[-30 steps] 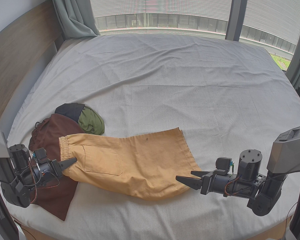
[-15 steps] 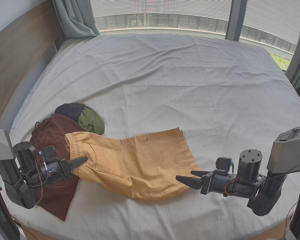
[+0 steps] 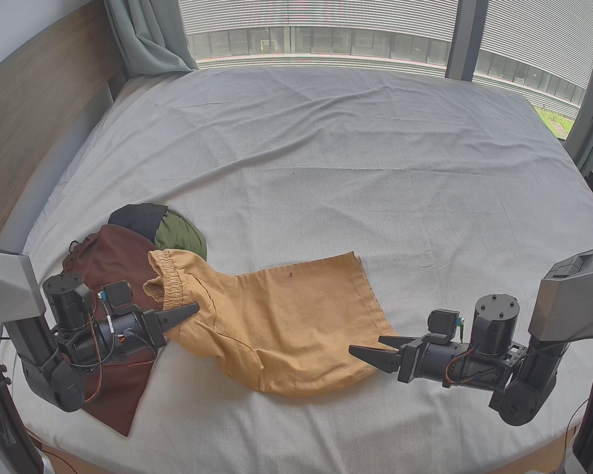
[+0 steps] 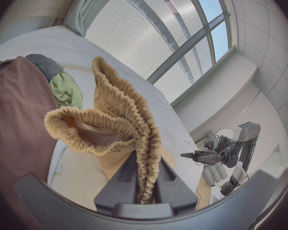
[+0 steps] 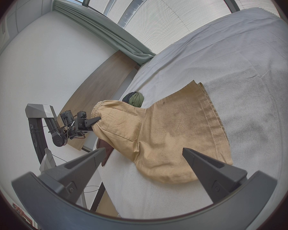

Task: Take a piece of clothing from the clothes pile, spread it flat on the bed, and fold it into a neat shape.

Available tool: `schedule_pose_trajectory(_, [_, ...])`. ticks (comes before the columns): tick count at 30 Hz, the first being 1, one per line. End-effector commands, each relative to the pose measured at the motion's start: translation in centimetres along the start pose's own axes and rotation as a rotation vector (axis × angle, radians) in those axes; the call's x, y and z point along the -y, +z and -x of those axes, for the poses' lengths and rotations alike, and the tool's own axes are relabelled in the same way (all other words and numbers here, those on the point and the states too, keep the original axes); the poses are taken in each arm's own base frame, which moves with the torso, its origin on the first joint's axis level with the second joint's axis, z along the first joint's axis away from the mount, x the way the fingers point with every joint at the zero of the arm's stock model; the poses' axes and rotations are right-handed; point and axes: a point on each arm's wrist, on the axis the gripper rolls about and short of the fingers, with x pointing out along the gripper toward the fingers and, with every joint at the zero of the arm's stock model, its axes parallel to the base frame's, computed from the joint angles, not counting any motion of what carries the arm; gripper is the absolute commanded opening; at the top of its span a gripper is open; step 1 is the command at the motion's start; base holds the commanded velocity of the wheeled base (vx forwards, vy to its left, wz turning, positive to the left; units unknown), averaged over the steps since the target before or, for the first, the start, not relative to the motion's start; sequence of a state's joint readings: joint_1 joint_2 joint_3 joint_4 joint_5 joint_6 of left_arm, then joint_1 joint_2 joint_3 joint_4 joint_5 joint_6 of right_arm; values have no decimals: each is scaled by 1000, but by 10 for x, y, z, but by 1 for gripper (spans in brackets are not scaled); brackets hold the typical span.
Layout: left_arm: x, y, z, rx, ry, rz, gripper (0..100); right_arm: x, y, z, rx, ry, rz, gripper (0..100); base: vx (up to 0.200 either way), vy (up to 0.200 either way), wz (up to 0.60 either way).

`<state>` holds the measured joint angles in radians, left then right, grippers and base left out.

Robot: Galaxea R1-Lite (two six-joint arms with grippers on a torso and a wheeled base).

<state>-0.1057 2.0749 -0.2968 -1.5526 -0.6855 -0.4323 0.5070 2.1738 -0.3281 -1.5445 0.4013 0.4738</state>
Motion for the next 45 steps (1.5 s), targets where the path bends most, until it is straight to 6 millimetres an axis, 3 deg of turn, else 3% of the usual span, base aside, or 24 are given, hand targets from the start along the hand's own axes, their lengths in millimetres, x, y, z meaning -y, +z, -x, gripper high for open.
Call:
schedule_pose_trajectory(1, [5,-1,-8,-8,-28,-2,0,-1,1,1,4,2,2,100,0,0,0])
schedule_pose_trajectory(29, [37,5,-56,10,-158,12,0,-1,3,0,14,4,4,100,0,0,0])
schedule_pose_trajectory(45, [43,-5,-87,8,-179,4,0,2,8,0,31,-1,7,100,0,0,0])
